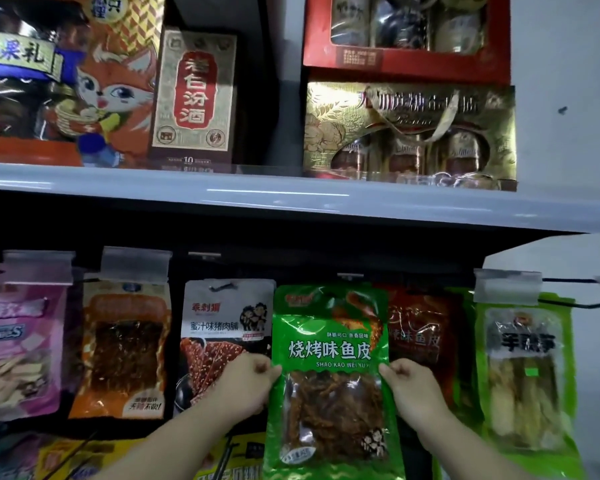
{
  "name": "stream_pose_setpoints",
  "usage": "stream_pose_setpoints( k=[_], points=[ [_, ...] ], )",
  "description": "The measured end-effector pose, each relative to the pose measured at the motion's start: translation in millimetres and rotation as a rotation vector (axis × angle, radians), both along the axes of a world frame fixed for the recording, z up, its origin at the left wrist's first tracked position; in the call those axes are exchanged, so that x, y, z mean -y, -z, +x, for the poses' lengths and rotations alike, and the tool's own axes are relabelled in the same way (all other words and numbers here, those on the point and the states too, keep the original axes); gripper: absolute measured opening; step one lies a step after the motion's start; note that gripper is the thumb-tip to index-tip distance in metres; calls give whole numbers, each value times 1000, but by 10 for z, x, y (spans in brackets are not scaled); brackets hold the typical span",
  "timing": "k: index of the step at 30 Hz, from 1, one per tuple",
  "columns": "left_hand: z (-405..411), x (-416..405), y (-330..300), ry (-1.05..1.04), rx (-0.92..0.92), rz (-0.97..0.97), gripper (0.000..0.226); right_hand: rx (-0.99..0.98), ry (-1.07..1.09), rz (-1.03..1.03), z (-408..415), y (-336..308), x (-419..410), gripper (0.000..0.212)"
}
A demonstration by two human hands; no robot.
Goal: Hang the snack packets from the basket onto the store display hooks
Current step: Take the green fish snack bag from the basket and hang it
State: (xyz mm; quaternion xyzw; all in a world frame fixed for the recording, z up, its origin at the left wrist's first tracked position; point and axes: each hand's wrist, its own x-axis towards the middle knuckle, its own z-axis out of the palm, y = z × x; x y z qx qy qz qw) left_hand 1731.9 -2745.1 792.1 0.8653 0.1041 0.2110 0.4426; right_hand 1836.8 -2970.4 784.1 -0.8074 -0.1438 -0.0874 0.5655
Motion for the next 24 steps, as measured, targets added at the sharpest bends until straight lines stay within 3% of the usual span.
stream_pose_setpoints(
  k=[13,19,24],
  points=[
    [425,-104,130,-111,18,23,27,-24,17,-121,373,16,-202,30],
    [238,-133,78,-172,68,147,14,90,95,-223,131,-80,-173,17],
    [-121,-326,93,-236,-43,454,8,265,134,-387,-95,-106,-147,10]
  ],
)
